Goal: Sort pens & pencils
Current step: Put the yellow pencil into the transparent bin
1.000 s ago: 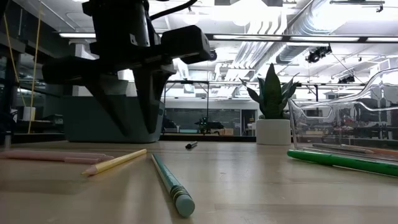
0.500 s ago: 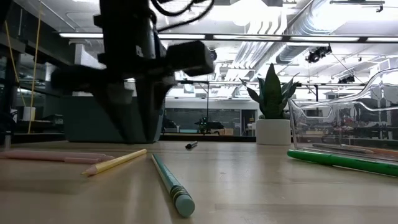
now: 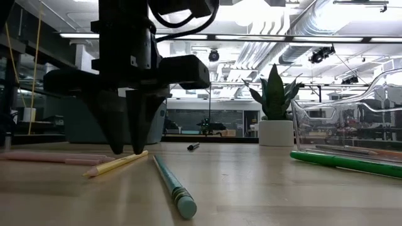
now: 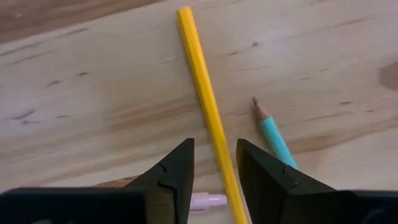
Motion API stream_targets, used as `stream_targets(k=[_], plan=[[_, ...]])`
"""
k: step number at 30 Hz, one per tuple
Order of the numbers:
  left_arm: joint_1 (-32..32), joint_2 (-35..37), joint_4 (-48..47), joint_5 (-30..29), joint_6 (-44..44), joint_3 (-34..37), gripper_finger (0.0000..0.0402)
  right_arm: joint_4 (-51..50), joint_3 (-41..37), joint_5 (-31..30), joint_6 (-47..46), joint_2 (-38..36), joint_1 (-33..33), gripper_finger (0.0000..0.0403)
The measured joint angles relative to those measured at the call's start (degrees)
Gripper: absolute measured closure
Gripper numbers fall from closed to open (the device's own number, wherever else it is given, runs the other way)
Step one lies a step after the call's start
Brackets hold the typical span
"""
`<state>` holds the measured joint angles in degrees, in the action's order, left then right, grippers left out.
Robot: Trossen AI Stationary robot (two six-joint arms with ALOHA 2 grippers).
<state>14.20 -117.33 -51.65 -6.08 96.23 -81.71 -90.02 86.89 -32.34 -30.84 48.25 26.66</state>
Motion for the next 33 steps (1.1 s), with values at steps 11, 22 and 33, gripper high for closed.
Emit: stream_targets(k=[11, 22, 33], plan=[[0.0, 0.0, -0.7, 1.1, -0.4, 0.0, 0.0295, 0.0, 0.0, 0.0, 0.9, 0.0, 0.0, 0.0324], [0.0, 0.0, 0.7, 0.5, -0.4, 0.0, 0.0295, 0.0, 0.0, 0.0, 0.9, 0.0, 0.0, 0.0324], [0.0, -0.8, -0.2, 3.9, -2.3, 0.0, 0.0295, 0.0, 0.0, 0.0, 0.9, 0.0, 0.0, 0.0324]])
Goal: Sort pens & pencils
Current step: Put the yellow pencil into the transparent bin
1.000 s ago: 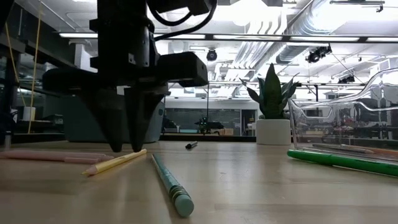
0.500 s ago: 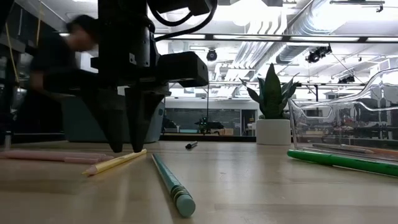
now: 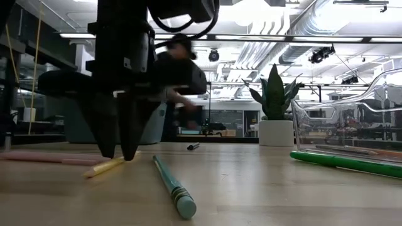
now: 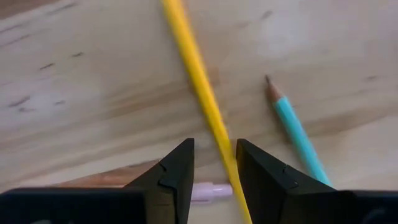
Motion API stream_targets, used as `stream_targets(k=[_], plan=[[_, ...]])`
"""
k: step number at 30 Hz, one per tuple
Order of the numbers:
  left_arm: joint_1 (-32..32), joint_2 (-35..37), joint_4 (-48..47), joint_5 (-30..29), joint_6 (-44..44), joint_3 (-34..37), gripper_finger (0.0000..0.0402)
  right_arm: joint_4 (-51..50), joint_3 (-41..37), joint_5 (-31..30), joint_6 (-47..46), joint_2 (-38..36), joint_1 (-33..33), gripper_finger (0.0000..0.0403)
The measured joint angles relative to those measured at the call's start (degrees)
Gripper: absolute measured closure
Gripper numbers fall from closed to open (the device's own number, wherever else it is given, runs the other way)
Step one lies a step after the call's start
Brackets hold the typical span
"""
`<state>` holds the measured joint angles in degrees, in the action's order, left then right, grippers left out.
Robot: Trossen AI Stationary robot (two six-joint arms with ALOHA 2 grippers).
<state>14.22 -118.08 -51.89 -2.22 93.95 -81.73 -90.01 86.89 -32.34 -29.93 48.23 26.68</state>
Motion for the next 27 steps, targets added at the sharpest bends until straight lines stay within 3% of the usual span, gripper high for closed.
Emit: stream_targets(k=[13, 27], plan=[[0.0, -0.5, 0.2, 1.2, -0.7, -0.1, 0.0306, 0.0, 0.0, 0.0, 0.0, 0.0, 0.0, 0.0324], [0.0, -0.5, 0.6, 1.2, -1.1, 0.0, 0.0387, 0.0, 0.0, 0.0, 0.0, 0.0, 0.0, 0.0324]])
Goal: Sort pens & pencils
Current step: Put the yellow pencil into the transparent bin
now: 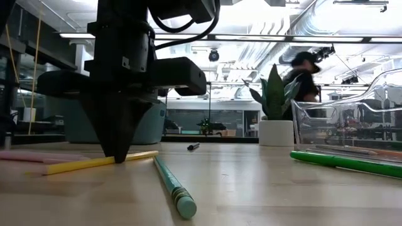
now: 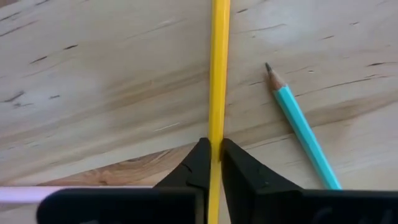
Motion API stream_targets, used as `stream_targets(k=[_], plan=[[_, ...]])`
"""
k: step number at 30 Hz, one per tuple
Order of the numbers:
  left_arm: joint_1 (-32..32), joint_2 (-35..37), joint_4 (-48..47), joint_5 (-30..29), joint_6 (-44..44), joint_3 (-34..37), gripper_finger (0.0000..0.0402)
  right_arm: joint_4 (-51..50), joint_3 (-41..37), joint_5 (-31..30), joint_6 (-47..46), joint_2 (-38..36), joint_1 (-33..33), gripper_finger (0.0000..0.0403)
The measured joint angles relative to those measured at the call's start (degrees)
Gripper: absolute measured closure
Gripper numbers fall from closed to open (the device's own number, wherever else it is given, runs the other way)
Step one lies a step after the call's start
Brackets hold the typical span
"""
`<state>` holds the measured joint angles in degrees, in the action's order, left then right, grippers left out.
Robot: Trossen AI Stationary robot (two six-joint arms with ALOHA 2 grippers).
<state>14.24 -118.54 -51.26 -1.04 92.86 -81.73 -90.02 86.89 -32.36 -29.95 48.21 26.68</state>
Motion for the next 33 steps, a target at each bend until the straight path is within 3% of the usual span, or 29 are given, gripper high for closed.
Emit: stream_targets(k=[12, 23, 33], plan=[[0.0, -0.1, 0.3, -3.2, -3.1, -2.9, 0.0374, 0.0, 0.0, 0.0, 0.0, 0.0, 0.0, 0.0324], [0.0, -0.1, 0.0, -7.1, -6.2, -6.4, 0.0388, 0.0, 0.0, 0.0, 0.0, 0.0, 0.0, 0.0324], [0.0, -0.1, -8.9, -9.3, -11.5, -14.3, 0.0377, 0.0, 0.0, 0.0, -1.1, 0.0, 0.0, 0.0324]])
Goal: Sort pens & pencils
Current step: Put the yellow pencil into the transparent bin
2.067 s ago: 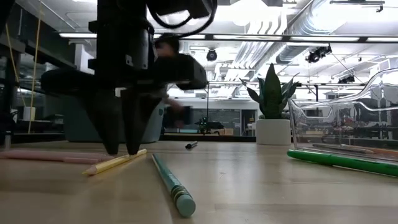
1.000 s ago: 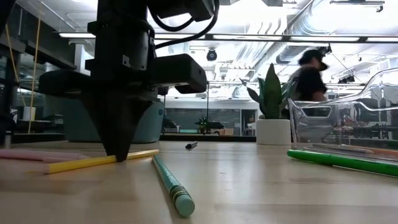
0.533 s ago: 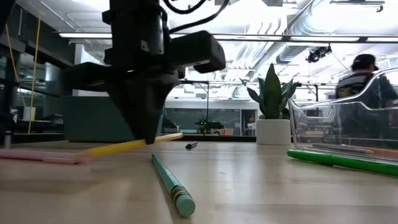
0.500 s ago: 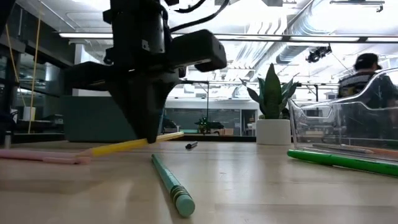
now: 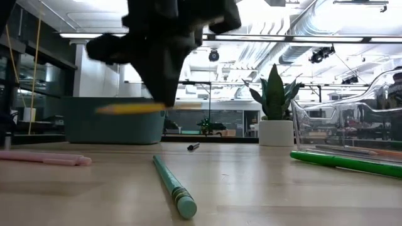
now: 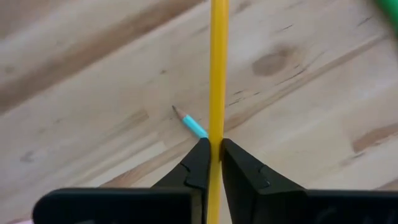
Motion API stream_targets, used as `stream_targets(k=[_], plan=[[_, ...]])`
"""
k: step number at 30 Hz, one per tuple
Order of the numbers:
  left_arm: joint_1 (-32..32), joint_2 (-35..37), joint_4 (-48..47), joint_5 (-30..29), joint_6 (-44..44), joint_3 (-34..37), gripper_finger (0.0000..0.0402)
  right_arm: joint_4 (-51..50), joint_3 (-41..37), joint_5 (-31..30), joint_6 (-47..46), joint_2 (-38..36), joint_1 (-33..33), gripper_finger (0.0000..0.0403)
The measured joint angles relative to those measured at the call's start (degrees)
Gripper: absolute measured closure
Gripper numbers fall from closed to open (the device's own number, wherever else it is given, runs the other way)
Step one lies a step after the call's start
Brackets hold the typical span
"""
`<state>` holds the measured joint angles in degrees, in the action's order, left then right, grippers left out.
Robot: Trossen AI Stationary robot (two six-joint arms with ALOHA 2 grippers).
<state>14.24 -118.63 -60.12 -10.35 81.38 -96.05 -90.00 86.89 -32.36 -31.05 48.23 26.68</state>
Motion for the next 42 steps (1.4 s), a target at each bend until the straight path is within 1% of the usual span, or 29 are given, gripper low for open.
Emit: stream_targets(k=[7, 12, 16, 20, 25, 29, 31, 35, 38, 42], plan=[[0.0, 0.0, -7.8, -7.5, -4.4, -9.5, 0.0376, 0.8, 0.0, 0.0, 0.0, 0.0, 0.0, 0.0324], [0.0, 0.0, -10.5, -13.5, -9.0, -16.7, 0.0376, 2.2, 0.0, 0.2, 0.0, 0.0, 0.0, 0.0324], [0.0, 0.0, -10.4, -18.2, -14.5, -22.2, 0.0376, 5.4, 0.0, 3.2, 0.2, 0.0, 0.0, 0.0324], [0.0, 0.0, -10.2, -22.5, -20.1, -27.4, 0.0376, 10.3, 0.0, 6.3, 1.6, 0.1, 0.0, 0.0324], [0.0, 0.0, -9.8, -27.0, -29.2, -34.3, 0.0376, 17.6, 0.0, 8.9, 4.8, 0.2, 0.0, 0.0324], [0.0, 0.1, -7.1, -28.3, -37.3, -39.0, 0.0376, 24.3, 0.0, 10.8, 8.0, 1.7, 0.0, 0.0324], [0.0, 1.1, -1.6, -28.3, -42.5, -38.2, 0.0376, 27.7, 0.0, 13.1, 10.3, 3.2, 0.0, 0.0324], [0.0, 1.9, 5.8, -28.3, -50.5, -39.0, 0.0376, 32.6, 0.0, 18.6, 14.9, 6.9, 0.0, 0.0324], [0.0, 1.8, 10.9, -27.6, -55.2, -38.9, 0.0376, 34.8, -0.1, 19.3, 16.8, 9.4, 0.0, 0.0324], [0.0, 1.8, 14.6, -25.2, -58.8, -38.9, 0.0376, 37.9, -0.1, 20.9, 17.9, 10.8, 0.0, 0.0324]])
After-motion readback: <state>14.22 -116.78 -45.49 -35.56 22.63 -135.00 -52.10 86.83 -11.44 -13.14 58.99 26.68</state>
